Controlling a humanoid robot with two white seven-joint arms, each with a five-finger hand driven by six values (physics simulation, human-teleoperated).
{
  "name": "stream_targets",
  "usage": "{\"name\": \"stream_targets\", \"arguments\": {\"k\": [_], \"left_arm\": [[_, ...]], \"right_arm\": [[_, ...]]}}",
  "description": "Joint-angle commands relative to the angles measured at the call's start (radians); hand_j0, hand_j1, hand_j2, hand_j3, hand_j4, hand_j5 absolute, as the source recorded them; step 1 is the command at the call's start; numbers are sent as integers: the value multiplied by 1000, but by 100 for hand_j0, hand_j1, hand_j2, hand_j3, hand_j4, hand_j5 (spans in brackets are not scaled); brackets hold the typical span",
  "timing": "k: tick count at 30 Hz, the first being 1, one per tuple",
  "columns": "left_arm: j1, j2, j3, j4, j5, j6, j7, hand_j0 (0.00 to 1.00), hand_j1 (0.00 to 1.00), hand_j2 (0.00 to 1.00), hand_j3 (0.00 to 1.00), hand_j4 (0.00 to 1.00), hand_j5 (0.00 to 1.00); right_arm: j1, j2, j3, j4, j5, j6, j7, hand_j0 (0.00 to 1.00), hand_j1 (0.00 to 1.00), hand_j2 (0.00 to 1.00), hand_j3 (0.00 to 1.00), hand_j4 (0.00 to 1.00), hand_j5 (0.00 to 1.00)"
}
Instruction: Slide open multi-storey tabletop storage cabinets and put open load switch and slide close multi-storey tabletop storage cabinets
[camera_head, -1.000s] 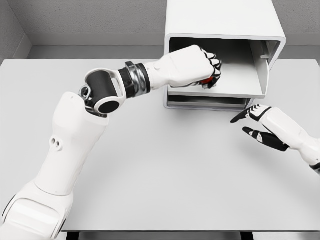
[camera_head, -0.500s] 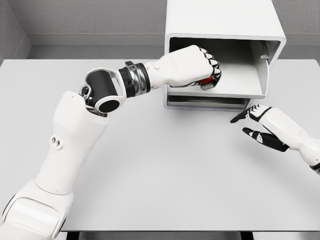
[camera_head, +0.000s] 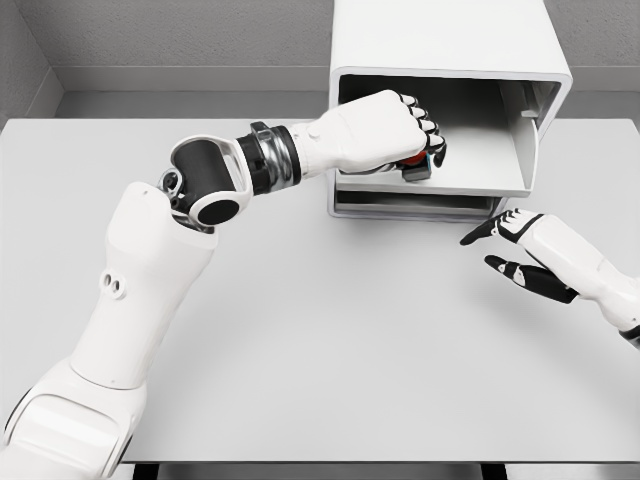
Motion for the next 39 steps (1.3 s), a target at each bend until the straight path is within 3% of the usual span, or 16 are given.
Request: {"name": "stream_targets", "arguments": {"k": [1,22,26,28,37,39], "left_arm": [[0,0,1,1,4,3,1,59,59,59,59,59,59],[0,0,1,-2,6,3,1,81,81,81,81,81,81],[0,0,3,-15,8,3,1,94,94,94,94,94,94],[0,0,4,-39,8,3,1,100,100,100,100,100,100],[23,0,9,-127,18,3,1,100,100,100,100,100,100],[49,0,6,-183,20,3,1,100,100,100,100,100,100]], "right_arm": [[0,-1,-1,-1,-8,2,-2,61,61,61,61,61,61],[0,-1,-1,-1,-8,2,-2,62,62,62,62,62,62],[0,-1,1,-1,-8,2,-2,62,62,62,62,62,62],[0,-1,-1,-1,-9,2,-2,62,62,62,62,62,62],[-26,4,-1,1,-8,2,0,63,63,63,63,63,63],[-31,4,-1,1,-8,2,1,64,64,64,64,64,64]]}}
